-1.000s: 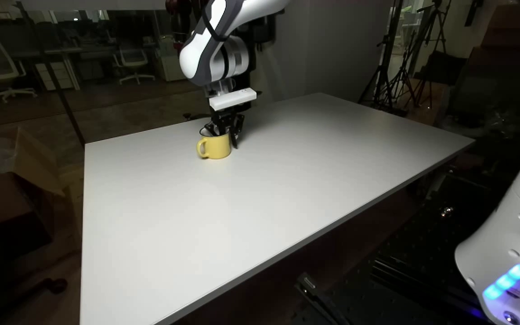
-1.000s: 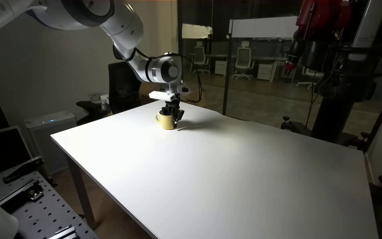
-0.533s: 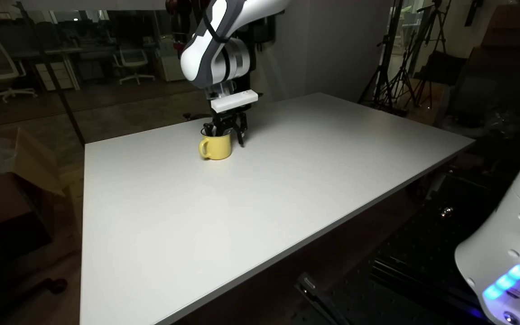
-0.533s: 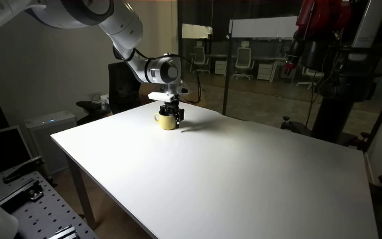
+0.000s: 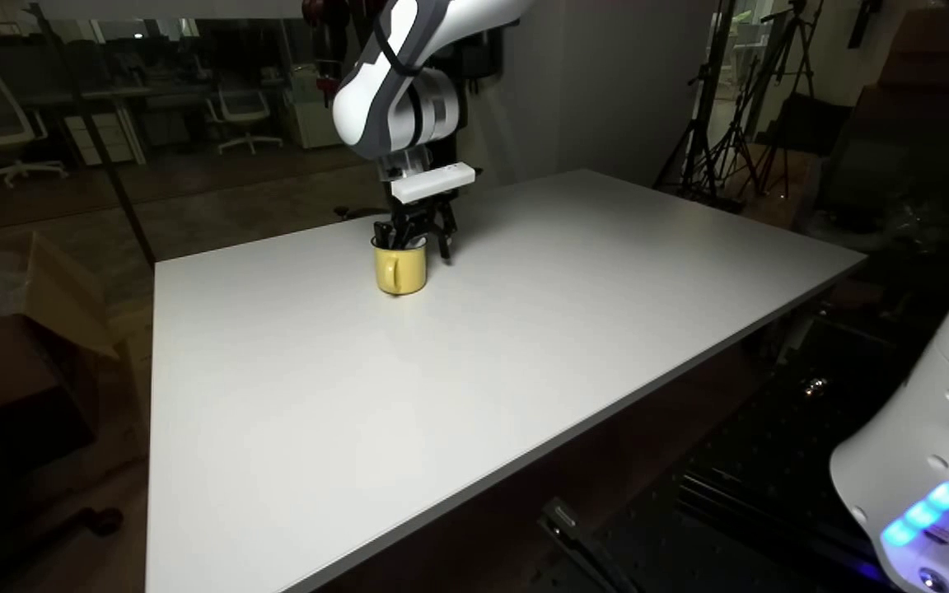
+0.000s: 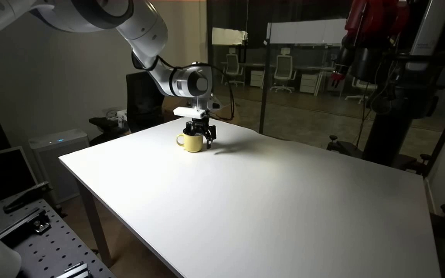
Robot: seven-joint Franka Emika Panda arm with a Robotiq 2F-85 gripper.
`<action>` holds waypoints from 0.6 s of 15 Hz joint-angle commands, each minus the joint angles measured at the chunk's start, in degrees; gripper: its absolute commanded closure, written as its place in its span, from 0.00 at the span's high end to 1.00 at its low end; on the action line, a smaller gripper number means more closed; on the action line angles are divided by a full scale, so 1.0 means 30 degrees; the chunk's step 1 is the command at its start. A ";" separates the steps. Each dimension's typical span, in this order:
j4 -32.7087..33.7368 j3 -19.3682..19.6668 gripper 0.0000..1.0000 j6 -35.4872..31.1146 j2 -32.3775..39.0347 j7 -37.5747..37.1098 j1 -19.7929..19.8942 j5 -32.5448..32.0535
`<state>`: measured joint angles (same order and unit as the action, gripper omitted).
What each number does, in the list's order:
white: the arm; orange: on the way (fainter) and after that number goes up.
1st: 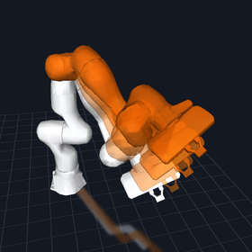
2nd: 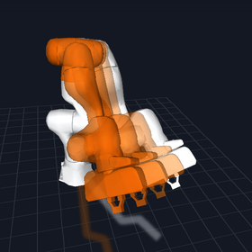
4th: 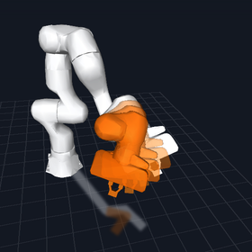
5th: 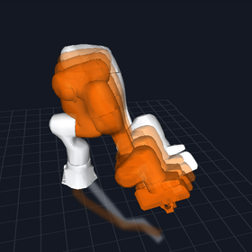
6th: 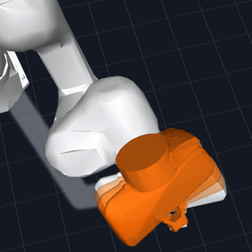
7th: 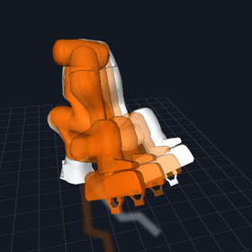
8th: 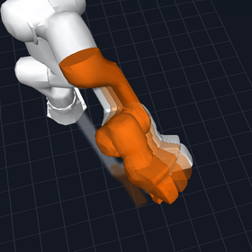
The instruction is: Move the cup to the left
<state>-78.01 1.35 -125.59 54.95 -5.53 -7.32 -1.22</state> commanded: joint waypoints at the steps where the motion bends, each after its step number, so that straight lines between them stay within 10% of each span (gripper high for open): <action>1: -0.0437 -0.0434 1.00 0.0240 -0.0081 0.0529 0.0353 -0.0043; 9: -0.0891 0.0146 1.00 -0.0125 -0.1630 -0.0113 -0.0793 -0.1339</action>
<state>-78.03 1.07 -125.42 54.11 -3.81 -7.94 -2.97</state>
